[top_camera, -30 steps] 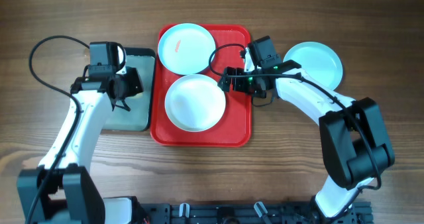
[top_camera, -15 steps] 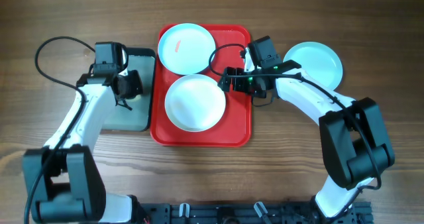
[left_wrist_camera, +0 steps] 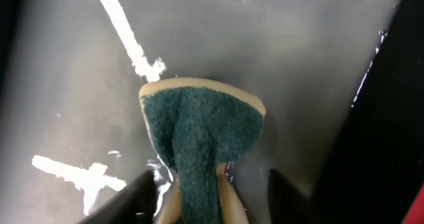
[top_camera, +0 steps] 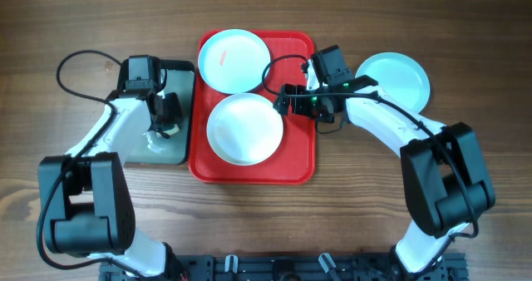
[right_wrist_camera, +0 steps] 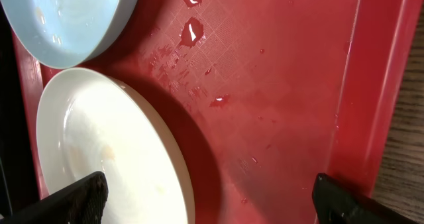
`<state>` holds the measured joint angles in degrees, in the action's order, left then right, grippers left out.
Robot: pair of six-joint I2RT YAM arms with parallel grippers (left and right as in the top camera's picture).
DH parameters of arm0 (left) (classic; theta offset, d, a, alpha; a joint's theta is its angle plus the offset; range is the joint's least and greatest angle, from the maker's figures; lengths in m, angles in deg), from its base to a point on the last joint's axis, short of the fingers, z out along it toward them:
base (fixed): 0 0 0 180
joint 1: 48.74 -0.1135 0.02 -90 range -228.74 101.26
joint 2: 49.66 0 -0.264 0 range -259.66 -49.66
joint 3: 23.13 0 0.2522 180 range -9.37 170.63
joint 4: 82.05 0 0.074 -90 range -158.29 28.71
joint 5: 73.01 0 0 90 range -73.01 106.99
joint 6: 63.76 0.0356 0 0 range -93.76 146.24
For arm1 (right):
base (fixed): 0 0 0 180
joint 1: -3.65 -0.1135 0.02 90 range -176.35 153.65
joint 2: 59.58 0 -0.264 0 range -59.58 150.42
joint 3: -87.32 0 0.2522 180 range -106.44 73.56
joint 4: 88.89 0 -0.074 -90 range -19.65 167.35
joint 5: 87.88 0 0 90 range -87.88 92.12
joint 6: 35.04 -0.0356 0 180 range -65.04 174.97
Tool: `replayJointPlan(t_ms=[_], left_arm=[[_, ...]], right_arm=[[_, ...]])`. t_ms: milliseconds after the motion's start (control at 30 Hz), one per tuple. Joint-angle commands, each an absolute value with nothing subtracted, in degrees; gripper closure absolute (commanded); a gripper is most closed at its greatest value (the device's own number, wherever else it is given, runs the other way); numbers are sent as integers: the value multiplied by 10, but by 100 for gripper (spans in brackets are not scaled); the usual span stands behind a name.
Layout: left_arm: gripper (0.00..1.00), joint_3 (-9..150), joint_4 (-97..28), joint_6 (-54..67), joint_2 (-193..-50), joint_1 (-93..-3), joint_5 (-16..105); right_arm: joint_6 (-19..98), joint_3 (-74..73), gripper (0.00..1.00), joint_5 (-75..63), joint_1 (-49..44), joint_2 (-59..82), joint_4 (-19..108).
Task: Clean dirty plates on tray and stack at the side
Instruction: 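Move the sponge back to the black tray and release it, left gripper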
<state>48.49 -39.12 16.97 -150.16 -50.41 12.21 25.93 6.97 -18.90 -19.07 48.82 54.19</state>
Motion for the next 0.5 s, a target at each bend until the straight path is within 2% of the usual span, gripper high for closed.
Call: replayJointPlan(t_ms=[0,33,67,233,467], left_arm=[[26,493,-393,168,-1506,-506,113],[17,493,-393,168,-1506,-506,113],[15,493,-393,167,-1506,-506,114],[8,500,-392,146,-1488,-506,126],[1,542,-396,114,-1367,-506,126]], right_arm=[[263,56,0,-199,-192,470,542],[263,56,0,-199,-192,470,542],[263,56,0,-199,-192,470,542],[263,56,0,-199,-192,470,542],[263,56,0,-199,-192,470,542]])
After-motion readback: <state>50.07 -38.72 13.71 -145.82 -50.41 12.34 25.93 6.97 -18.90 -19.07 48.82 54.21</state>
